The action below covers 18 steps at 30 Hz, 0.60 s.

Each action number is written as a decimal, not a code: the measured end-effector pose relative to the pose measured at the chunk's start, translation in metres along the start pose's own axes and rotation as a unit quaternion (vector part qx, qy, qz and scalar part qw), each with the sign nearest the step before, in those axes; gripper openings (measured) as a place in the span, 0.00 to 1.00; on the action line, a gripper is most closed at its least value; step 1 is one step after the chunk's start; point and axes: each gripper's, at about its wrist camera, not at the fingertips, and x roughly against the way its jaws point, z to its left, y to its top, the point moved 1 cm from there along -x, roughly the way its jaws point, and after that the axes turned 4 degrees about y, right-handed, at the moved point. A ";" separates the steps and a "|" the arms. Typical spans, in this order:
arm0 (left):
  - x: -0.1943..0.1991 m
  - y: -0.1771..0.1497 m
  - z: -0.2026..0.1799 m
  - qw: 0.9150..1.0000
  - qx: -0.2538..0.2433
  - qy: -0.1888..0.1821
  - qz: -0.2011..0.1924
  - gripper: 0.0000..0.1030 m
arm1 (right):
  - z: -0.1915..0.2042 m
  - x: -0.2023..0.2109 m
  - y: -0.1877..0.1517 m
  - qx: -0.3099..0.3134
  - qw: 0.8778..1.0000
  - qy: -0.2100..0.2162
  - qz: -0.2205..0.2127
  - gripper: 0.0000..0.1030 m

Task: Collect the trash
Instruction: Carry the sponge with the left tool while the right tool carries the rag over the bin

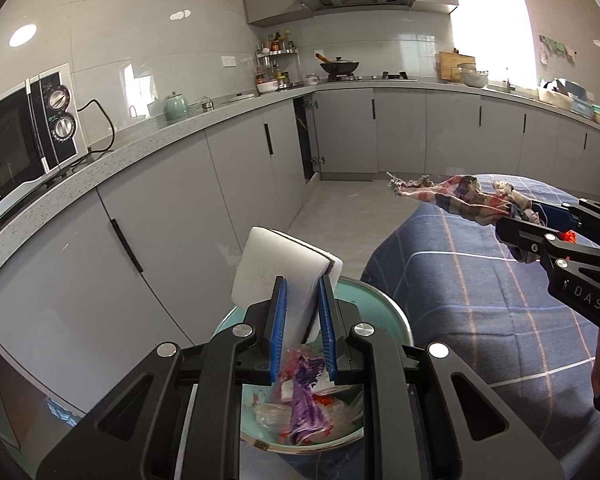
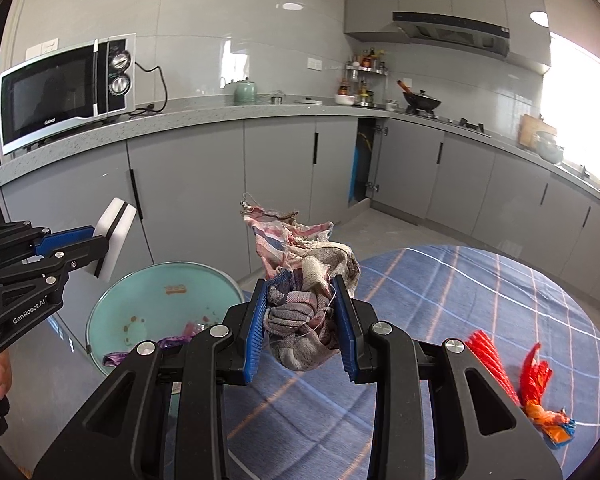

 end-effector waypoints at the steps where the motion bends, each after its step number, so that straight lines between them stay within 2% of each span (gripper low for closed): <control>1: 0.000 -0.001 0.002 1.000 0.001 0.001 0.000 0.16 | 0.003 -0.001 0.001 0.003 1.000 0.002 0.000 0.31; 18: -0.002 -0.011 0.033 1.000 0.018 0.024 0.009 0.16 | 0.039 -0.017 0.008 0.031 0.999 0.034 0.001 0.31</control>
